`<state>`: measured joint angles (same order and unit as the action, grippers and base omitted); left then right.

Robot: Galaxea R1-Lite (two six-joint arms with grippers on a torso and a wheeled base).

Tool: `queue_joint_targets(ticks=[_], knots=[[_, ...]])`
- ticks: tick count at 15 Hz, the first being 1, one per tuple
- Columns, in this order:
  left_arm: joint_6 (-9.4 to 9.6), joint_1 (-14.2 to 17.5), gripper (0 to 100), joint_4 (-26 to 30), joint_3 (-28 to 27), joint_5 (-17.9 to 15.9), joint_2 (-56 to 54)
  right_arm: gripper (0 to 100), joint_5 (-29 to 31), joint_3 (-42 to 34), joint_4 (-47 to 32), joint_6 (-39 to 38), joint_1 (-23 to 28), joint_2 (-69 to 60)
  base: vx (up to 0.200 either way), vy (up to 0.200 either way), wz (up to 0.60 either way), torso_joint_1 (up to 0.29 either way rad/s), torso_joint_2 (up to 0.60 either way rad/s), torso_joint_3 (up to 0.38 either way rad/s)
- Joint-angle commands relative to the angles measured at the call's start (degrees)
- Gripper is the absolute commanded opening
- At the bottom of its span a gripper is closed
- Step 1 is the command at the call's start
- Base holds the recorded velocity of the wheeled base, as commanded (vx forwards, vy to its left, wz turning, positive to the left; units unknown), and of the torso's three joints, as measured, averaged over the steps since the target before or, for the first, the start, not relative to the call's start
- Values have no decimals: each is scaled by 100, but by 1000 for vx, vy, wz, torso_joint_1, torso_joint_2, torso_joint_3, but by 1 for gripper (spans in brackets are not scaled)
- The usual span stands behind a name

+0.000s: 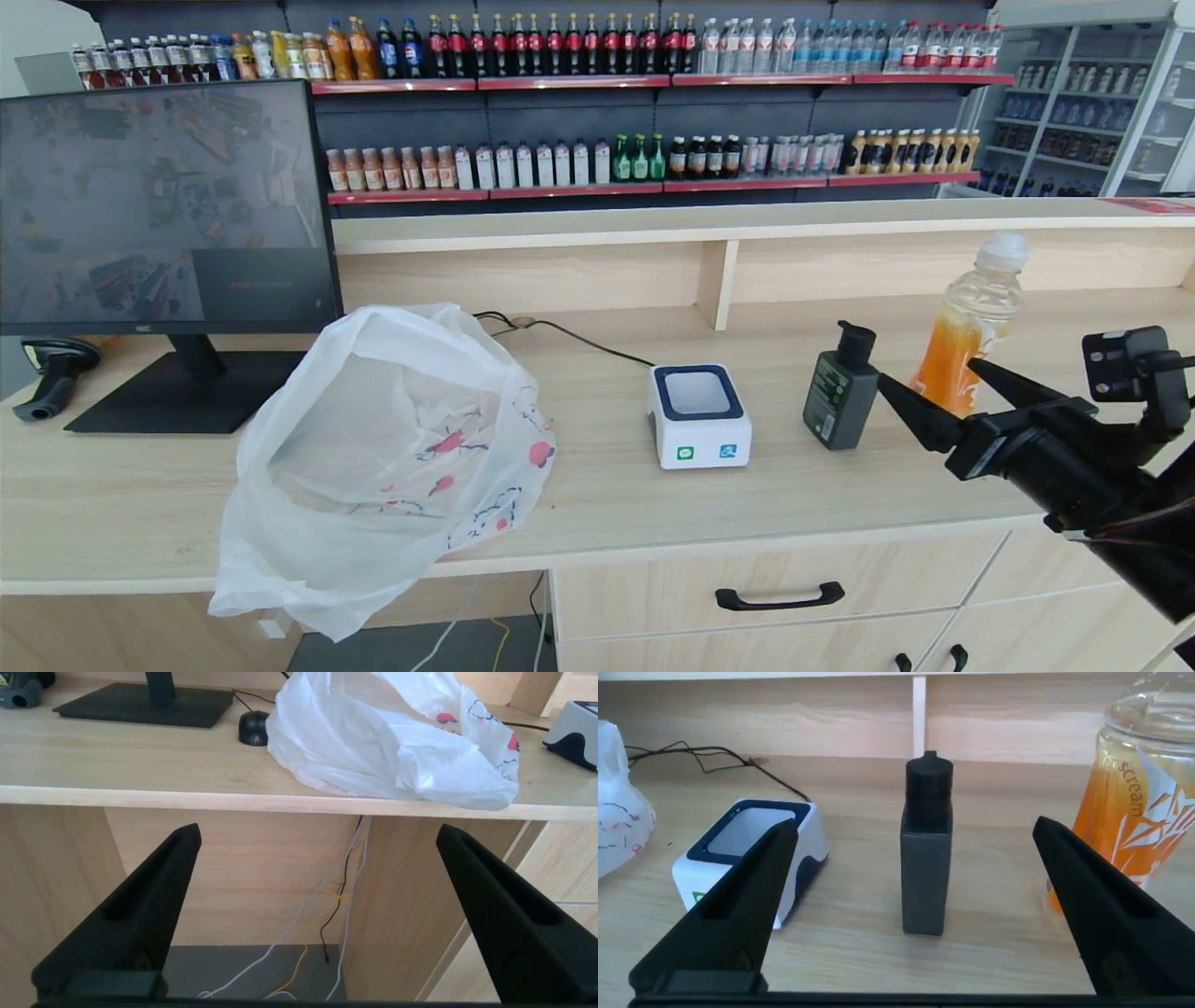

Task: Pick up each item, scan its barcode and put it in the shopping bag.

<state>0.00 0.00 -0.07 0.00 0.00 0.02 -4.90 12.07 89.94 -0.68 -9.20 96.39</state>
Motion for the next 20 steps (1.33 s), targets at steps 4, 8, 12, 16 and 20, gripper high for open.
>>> queue_joint_targets(ticks=[4, 8, 12, 16, 20], knots=[[0, 0, 100, -1, 0, 0, -2, 100, -2, 50, 6, -28, -20, 627, 0, 0, 0, 0, 0, 0], [0, 0, 100, -1, 0, 0, -2, 100, -2, 173, 6, -20, -126, 978, 0, 0, 0, 0, 0, 0], [0, 0, 100, -1, 0, 0, -2, 100, -2, 577, 6, -28, -134, 1426, 0, 0, 0, 0, 0, 0], [0, 0, 100, -1, 0, 0, -2, 100, -2, 806, 6, -55, -161, 1734, 0, 0, 0, 0, 0, 0], [0, 0, 100, -1, 0, 0, -2, 100, -2, 1096, 6, -134, -161, 1989, 0, 0, 0, 0, 0, 0]])
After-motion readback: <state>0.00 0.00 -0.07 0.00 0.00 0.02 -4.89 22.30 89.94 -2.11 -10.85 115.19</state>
